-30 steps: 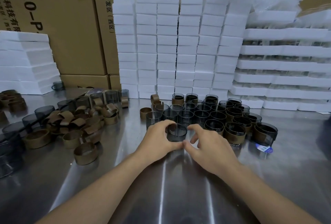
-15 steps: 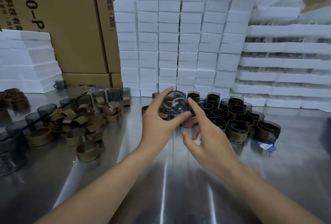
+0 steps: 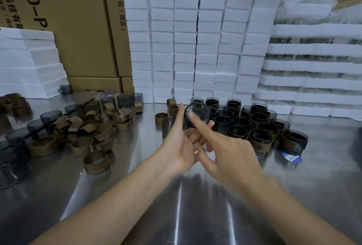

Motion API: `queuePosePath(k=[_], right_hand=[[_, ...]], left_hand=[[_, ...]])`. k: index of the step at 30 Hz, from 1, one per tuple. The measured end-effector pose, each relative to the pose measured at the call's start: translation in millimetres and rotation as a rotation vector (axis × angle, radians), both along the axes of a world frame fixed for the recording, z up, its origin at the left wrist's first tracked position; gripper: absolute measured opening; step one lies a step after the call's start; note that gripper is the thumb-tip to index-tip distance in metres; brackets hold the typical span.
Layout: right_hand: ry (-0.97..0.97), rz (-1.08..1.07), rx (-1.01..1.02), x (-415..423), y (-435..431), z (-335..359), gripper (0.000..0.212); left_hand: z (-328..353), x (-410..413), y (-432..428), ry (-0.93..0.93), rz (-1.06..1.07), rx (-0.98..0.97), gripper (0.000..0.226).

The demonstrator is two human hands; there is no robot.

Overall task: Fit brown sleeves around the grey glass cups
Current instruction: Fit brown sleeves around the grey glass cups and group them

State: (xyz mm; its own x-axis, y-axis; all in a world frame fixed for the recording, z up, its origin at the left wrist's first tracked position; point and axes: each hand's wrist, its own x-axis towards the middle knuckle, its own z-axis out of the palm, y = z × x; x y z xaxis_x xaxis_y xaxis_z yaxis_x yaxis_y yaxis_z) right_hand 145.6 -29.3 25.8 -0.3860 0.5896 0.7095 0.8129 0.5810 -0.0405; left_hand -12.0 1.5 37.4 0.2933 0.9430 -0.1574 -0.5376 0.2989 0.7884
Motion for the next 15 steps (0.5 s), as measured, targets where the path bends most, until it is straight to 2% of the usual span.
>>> queuePosePath(k=[3,6,9,13,15], right_hand=[[0.03,-0.055,0.015,-2,1,5,0.085],[-0.011,-0.043,0.149,1,1,8,0.079],[0.063,-0.099,0.157,2,4,13,0.076],[-0.018,0.081,0.188,2,5,7,0.067],[0.034,0.109,0.18,2,4,8,0.067]], left_hand=[[2,6,-3,0.014,-0.01,-0.028,0.097],[2,7,-4,-0.047,-0.025,-0.052,0.091],[4,6,-4,-0.004,-0.026,-0.019,0.092],[2,5,-4,-0.049,-0.009,-0.017,0.089],[3,2,-5,0.035,0.031,0.065,0.089]])
